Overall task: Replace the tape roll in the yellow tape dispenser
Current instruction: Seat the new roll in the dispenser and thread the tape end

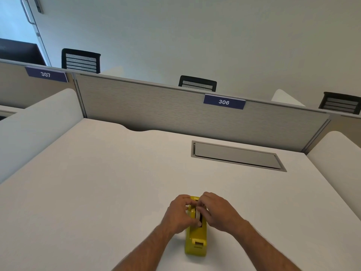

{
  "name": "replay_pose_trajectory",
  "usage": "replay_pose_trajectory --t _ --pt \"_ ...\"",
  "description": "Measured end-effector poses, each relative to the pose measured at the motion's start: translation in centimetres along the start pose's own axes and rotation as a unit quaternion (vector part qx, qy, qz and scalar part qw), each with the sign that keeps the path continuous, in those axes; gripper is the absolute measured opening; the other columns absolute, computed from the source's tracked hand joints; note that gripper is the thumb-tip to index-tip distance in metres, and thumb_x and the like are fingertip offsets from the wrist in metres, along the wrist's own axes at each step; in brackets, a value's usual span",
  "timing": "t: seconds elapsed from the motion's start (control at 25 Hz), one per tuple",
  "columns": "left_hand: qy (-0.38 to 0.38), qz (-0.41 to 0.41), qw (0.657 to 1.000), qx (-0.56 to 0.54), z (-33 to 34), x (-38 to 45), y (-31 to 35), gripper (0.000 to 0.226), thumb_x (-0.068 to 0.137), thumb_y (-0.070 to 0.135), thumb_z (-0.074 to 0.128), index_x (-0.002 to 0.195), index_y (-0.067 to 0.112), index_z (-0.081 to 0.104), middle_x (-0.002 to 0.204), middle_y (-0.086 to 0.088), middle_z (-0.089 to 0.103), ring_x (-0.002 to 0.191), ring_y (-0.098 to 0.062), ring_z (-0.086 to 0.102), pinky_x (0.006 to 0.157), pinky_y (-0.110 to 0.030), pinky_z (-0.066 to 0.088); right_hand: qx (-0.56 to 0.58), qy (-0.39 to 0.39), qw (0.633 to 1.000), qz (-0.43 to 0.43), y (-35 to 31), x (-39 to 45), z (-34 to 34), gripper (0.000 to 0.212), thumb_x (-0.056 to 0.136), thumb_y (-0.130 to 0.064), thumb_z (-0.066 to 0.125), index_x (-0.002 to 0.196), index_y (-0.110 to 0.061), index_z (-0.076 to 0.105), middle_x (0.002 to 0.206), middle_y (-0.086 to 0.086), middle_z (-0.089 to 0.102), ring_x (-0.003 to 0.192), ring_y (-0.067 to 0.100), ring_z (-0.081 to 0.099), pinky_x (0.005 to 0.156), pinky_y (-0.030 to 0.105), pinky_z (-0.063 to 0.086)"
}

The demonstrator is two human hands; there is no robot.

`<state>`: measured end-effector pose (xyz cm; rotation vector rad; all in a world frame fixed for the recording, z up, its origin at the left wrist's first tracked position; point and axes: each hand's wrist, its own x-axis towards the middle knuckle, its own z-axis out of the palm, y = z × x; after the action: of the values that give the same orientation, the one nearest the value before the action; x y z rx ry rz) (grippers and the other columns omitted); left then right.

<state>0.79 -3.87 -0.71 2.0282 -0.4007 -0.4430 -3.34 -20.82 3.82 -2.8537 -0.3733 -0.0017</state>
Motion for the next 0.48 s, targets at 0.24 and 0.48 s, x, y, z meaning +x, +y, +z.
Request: replay_pose_trajectory --t 0.24,0.48 --pt "0.005 0.0 1.0 0.013 0.12 0.09 -0.16 0.064 0.05 0.032 0.094 0.108 0.034 0.068 0.122 0.017 0.047 0.103 -0.005 0.053 0.082 -0.016 0.047 -0.023 0.013 1.0 0.011 -0.29 0.48 -0.18 0.019 0.102 -0.034 0.044 0.105 -0.019 0.056 0.105 -0.003 0.059 0.089 0.013 0.055 0.074 0.027 0.05" --pt "0.004 -0.003 1.0 0.017 0.17 -0.01 -0.14 0.063 0.049 0.034 0.094 0.105 0.041 0.068 0.121 0.02 0.045 0.099 -0.001 0.052 0.074 -0.008 0.041 -0.029 0.023 0.999 0.027 -0.16 0.84 -0.44 0.021 0.103 -0.036 0.042 0.107 -0.02 0.055 0.107 -0.003 0.058 0.089 0.013 0.056 0.074 0.028 0.052"
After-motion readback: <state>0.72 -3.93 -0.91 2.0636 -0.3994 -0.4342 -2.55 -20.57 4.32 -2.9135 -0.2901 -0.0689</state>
